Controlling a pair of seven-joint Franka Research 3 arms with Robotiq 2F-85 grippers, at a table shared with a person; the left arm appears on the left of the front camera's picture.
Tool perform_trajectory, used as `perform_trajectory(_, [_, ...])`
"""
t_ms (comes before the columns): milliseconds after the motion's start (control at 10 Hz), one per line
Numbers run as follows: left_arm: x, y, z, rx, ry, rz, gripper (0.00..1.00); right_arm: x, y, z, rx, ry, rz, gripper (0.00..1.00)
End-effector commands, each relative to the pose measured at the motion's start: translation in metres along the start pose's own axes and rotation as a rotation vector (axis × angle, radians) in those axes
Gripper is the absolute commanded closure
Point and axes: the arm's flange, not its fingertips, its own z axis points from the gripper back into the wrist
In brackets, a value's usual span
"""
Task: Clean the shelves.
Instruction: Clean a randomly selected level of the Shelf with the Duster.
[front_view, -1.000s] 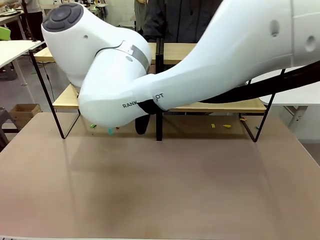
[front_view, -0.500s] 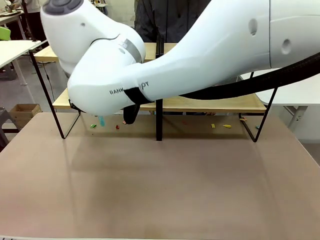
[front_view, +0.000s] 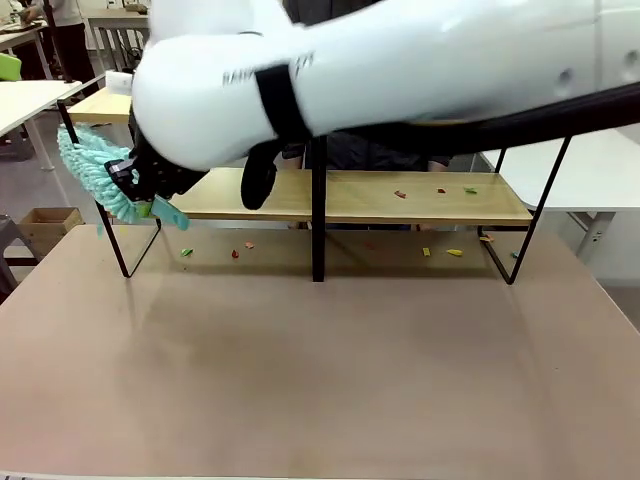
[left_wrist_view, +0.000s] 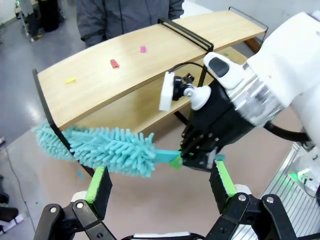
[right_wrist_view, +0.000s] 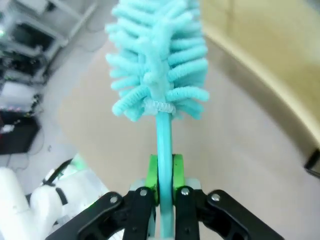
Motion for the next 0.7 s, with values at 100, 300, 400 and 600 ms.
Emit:
perform_trajectory(100, [0.0, -0.001, 0.001, 0.003, 0.007, 0.0, 0.0, -0.059, -0.044, 0.054, 0.021, -0.022, -0.083, 0.87])
perform_trajectory(300, [0.0, -0.001, 0.001, 0.003, 0.007, 0.0, 0.0, -0.073, -0.056, 0.066, -0.005, -0.053, -0.126, 0.87])
perform_trajectory(400, [0.0, -0.001, 0.001, 0.003, 0.007, 0.0, 0.0, -0.079, -0.058, 0.067, -0.002, -0.053, -0.135, 0.87])
perform_trajectory(600, [0.0, -0.001, 0.001, 0.003, 0.007, 0.0, 0.0, -0.097, -0.068, 0.082, -0.033, -0.038, -0.152, 0.87])
